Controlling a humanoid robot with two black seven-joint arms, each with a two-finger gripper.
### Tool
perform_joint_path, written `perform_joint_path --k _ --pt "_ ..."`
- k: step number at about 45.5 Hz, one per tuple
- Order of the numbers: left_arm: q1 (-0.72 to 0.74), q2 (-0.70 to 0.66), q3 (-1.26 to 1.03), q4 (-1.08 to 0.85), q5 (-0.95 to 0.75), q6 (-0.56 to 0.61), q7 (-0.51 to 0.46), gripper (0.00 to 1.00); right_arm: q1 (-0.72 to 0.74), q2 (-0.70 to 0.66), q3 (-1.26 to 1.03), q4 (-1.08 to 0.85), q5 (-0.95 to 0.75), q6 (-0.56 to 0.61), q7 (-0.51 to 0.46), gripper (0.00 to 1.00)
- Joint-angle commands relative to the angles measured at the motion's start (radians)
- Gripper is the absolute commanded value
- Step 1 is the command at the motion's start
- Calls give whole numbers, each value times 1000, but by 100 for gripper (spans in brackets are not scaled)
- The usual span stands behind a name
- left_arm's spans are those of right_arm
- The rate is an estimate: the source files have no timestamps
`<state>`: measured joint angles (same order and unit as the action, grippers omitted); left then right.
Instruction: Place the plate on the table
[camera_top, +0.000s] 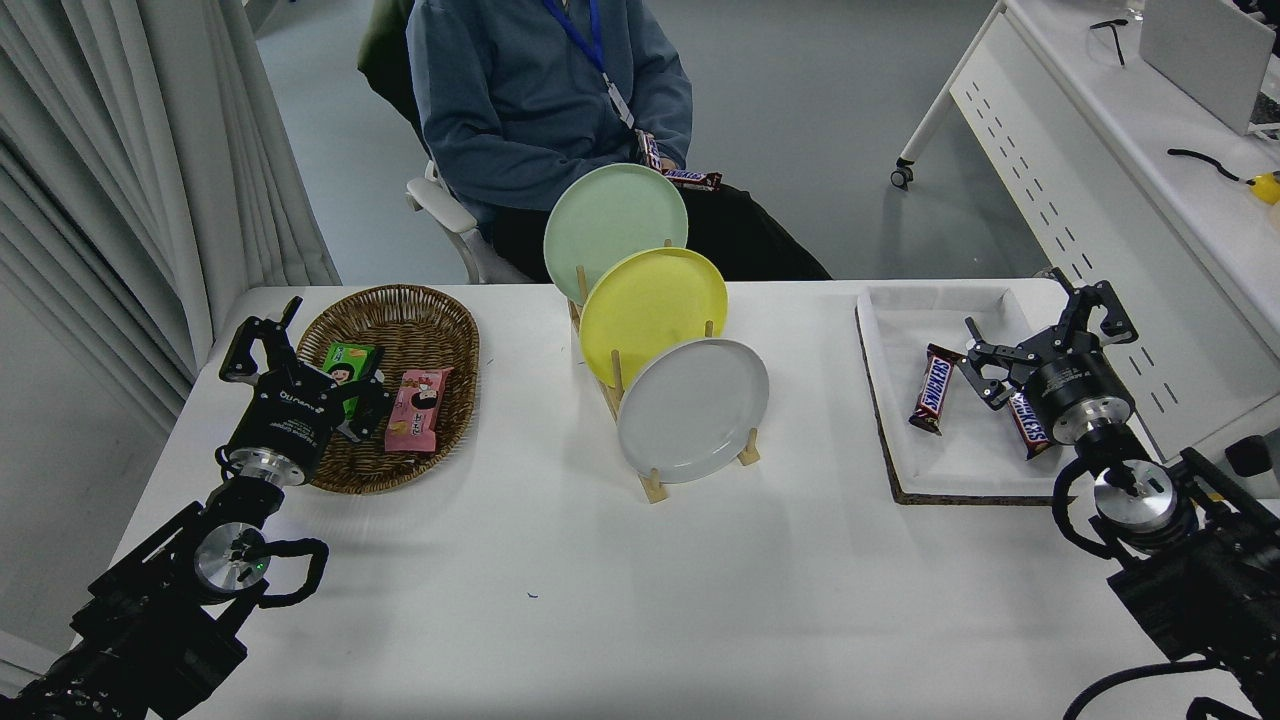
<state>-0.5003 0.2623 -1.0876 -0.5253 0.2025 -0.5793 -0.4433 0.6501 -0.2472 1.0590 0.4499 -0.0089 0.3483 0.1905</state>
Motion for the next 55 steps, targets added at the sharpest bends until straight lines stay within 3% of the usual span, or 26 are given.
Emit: perform_joint_path --k 1,55 --pt "0 0 -8 -1 -3 -4 2 100 -4 11 -7 -7 0 1 0 100" --pt "0 0 3 -1 -18 -1 2 100 52 -3 -57 -59 -2 -6 -8 100"
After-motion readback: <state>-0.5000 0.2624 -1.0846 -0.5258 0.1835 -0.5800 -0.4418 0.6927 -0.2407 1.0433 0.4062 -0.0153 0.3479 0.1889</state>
